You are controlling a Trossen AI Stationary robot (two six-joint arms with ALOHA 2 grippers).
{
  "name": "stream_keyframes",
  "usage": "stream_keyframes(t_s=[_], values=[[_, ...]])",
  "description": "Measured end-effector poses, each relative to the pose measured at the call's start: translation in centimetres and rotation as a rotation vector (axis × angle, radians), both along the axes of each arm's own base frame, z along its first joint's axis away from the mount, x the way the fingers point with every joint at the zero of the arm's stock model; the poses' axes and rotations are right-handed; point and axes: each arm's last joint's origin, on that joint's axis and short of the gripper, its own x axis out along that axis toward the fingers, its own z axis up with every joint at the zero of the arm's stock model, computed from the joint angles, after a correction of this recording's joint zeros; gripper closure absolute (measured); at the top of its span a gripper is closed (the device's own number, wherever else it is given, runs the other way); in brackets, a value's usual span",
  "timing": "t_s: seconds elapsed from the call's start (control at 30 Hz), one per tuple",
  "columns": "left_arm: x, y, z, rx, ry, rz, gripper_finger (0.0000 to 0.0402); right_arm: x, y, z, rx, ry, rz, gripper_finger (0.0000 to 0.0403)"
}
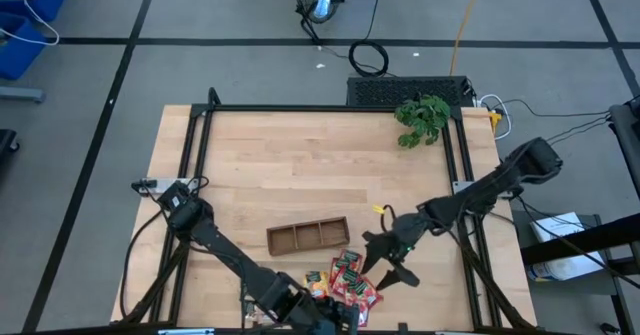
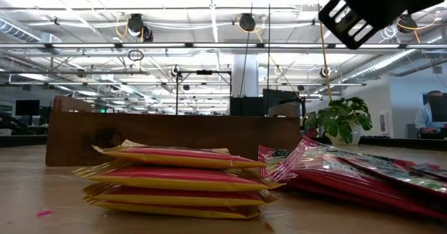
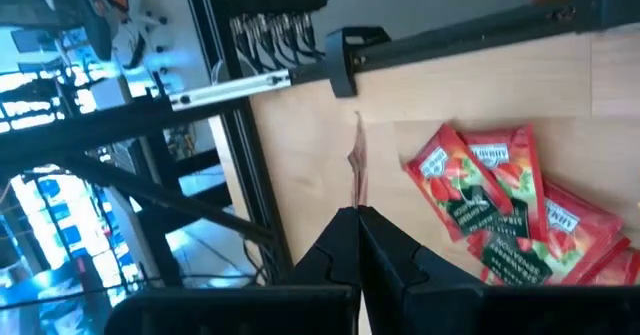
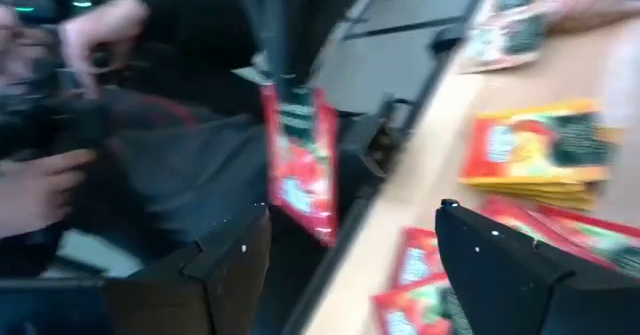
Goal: Pick & Place Tea
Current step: Put the red tea bag into the right section of the wooden organizer
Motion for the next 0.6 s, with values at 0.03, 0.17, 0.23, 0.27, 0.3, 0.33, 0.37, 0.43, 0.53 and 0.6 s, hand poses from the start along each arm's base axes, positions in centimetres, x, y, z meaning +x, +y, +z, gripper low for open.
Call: stream_keyframes(t_s=[0.03, 0.17, 0.23, 0.27, 0.3, 0.33, 0.37, 0.43, 0.53, 0.6], values=[[0.0, 0.0, 0.0, 0.004, -0.001, 0.0, 0.04, 0.2, 0.1, -0.3, 0.014, 0.012, 0.019, 0.0144], [0.2, 0.2, 0.0, 0.011, -0.005, 0.007, 0.0399, 0.7, 0.1, -1.9, 0.022, 0.083, 0.056, 0.0152], [0.3, 0.5, 0.0, 0.011, -0.005, 0.013, 0.04, 0.9, 0.2, -2.0, 0.035, 0.067, 0.074, 0.0153], [0.4, 0.6, 0.0, 0.012, -0.006, 0.015, 0.04, 1.0, 0.3, -2.0, 0.041, 0.055, 0.077, 0.0153], [0.5, 0.7, 0.0, 0.014, -0.006, 0.017, 0.0399, 1.0, 0.3, -2.0, 0.044, 0.049, 0.079, 0.0153], [0.6, 0.8, 0.0, 0.015, -0.007, 0.019, 0.0398, 1.1, 0.4, -2.1, 0.045, 0.043, 0.078, 0.0153], [0.7, 0.9, 0.0, 0.017, -0.007, 0.02, 0.0399, 1.2, 0.4, -2.1, 0.047, 0.036, 0.073, 0.0153], [0.9, 1.2, 0.0, 0.017, -0.01, 0.023, 0.04, 1.3, 0.3, -2.1, 0.044, 0.025, 0.065, 0.0153], [1.2, 1.5, 0.1, 0.001, -0.011, 0.035, 0.0398, 1.3, 0.4, -2.1, 0.025, 0.002, 0.064, 0.0154], [1.3, 1.8, 0.1, -0.005, -0.007, 0.044, 0.0399, 1.3, 0.4, -2.1, 0.013, -0.024, 0.067, 0.0155]])
